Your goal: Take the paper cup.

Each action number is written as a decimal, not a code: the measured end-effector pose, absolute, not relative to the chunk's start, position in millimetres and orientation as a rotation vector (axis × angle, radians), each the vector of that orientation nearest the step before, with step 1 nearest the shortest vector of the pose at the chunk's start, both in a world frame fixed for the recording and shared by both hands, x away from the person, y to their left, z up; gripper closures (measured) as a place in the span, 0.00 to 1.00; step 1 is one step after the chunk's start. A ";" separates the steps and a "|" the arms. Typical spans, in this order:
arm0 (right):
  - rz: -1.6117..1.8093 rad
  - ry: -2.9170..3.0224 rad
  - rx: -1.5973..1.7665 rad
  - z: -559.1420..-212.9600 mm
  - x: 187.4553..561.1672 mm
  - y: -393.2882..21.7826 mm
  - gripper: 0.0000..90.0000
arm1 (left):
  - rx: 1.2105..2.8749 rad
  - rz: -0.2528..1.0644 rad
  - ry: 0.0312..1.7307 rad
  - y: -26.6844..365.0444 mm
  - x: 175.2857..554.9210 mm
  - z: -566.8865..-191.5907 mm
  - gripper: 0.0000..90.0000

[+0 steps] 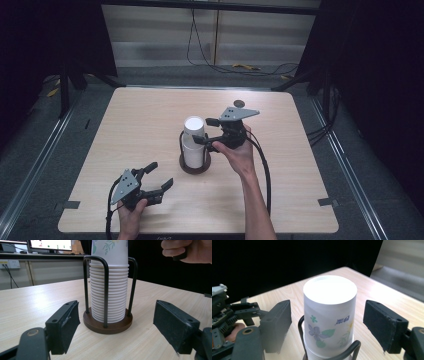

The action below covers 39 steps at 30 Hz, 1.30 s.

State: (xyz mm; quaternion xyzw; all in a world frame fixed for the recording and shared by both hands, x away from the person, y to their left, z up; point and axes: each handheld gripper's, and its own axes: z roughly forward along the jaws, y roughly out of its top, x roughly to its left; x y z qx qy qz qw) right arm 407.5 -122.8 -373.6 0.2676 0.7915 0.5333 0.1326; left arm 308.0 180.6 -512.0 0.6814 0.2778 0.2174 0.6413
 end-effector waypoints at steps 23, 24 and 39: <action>1.442 2.436 0.791 -373.7 434.2 -95.8 0.33 | 1.554 0.496 0.635 180.6 308.2 -511.9 0.23; 1.442 2.436 0.791 -373.7 434.2 -95.8 0.33 | 1.554 0.496 0.635 180.6 308.2 -511.9 0.23; 1.485 2.388 0.770 -367.2 431.5 -100.2 0.36 | 1.562 0.492 0.636 180.4 308.1 -511.8 0.23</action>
